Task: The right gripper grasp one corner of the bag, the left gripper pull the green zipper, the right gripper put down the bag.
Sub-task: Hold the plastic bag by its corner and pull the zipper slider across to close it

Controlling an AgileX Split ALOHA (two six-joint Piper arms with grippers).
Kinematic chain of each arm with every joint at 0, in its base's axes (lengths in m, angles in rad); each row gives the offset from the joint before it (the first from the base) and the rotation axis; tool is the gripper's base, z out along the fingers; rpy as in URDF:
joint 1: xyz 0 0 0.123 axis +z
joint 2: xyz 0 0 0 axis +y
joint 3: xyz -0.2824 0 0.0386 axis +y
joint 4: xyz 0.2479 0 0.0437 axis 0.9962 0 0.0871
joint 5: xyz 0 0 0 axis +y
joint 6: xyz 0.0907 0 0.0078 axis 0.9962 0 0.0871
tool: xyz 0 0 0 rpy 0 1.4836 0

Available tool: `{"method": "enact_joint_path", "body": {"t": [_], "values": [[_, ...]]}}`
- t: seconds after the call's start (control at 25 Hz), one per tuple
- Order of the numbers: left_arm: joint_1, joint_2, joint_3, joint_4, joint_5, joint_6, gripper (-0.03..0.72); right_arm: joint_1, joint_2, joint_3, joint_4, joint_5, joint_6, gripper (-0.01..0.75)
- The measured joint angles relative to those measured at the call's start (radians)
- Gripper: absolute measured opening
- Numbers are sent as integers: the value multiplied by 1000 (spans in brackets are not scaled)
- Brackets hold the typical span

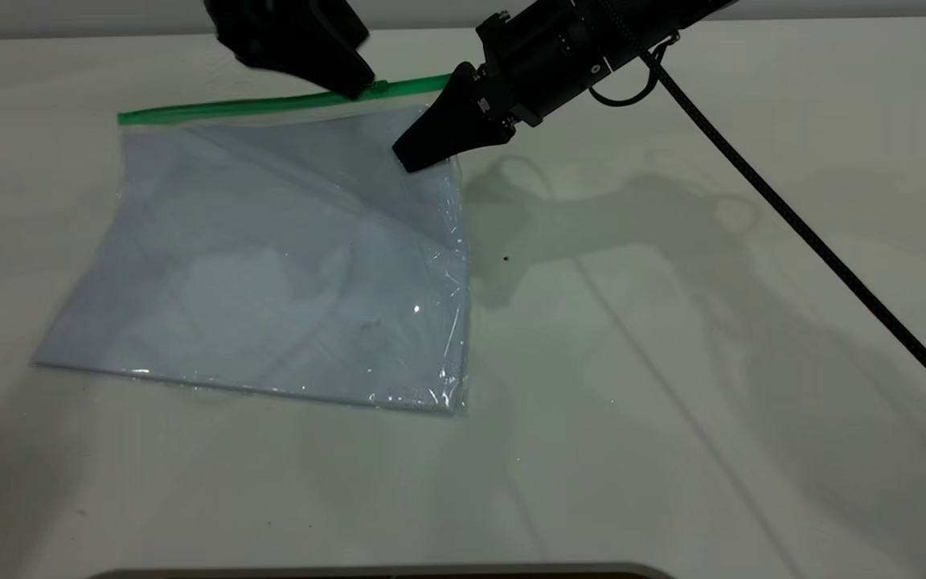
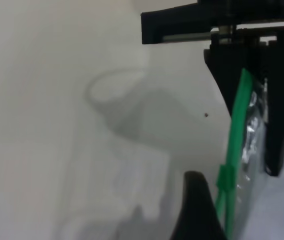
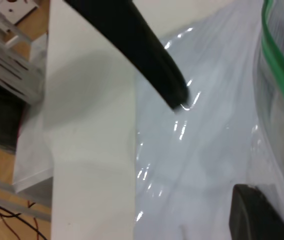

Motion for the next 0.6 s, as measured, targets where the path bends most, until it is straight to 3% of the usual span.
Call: {"method": "enact_joint_path", "body": {"t": [0.4, 0.6], "values": [[-3, 38, 0, -115, -4, 78, 585, 0, 0, 0, 0, 30, -2, 34], [-5, 38, -1, -126, 2, 82, 504, 0, 0, 0, 0, 31, -2, 34]]}}
